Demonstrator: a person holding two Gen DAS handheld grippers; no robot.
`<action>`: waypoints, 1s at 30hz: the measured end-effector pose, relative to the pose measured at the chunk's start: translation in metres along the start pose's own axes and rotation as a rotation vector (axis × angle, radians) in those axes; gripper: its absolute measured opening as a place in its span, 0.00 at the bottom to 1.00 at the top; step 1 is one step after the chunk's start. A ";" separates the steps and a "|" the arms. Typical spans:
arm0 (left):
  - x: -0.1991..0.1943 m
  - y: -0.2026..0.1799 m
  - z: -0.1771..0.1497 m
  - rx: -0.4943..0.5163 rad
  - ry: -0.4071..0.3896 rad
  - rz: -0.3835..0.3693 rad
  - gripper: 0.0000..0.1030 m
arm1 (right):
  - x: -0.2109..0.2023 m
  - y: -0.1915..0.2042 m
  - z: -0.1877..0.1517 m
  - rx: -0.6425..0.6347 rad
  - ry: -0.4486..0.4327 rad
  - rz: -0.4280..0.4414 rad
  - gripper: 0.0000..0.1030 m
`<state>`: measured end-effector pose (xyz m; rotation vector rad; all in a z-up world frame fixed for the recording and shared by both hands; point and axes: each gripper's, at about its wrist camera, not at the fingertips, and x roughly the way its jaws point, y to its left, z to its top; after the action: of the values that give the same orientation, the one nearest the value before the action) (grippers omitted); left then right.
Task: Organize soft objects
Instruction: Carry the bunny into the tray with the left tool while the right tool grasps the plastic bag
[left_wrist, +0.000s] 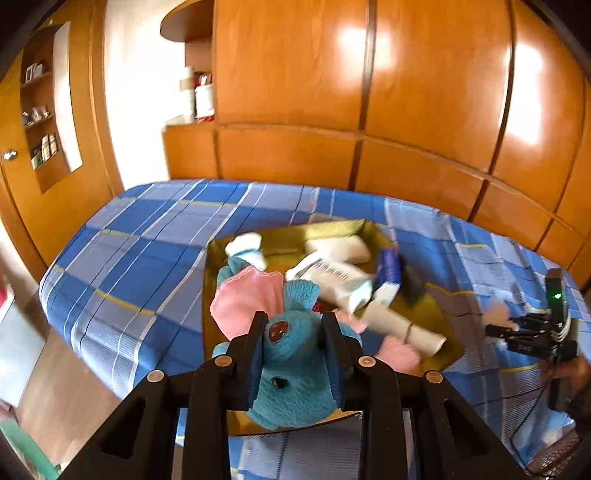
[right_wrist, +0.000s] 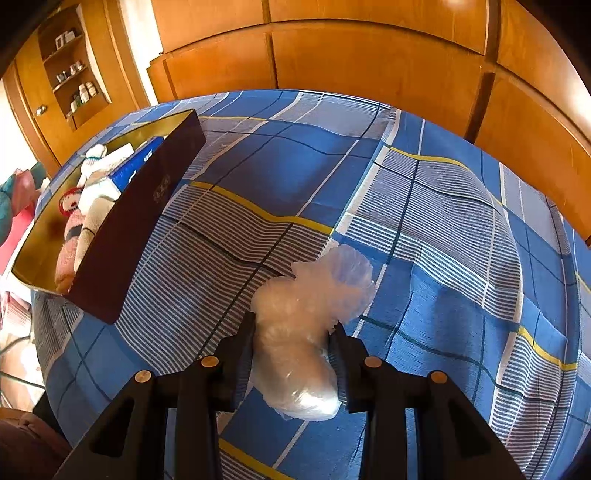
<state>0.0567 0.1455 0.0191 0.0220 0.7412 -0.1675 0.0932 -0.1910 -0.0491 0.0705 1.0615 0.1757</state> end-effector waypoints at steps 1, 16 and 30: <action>0.003 0.004 -0.003 -0.004 0.010 0.007 0.29 | 0.001 0.001 0.000 -0.003 0.001 -0.001 0.35; 0.051 0.003 -0.022 0.013 0.108 0.011 0.29 | 0.005 0.003 -0.001 -0.014 0.008 -0.005 0.35; 0.097 -0.005 -0.029 0.003 0.178 0.010 0.30 | 0.004 0.005 -0.002 -0.019 0.006 -0.013 0.35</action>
<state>0.1072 0.1290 -0.0671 0.0440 0.9183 -0.1589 0.0931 -0.1849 -0.0527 0.0462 1.0663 0.1738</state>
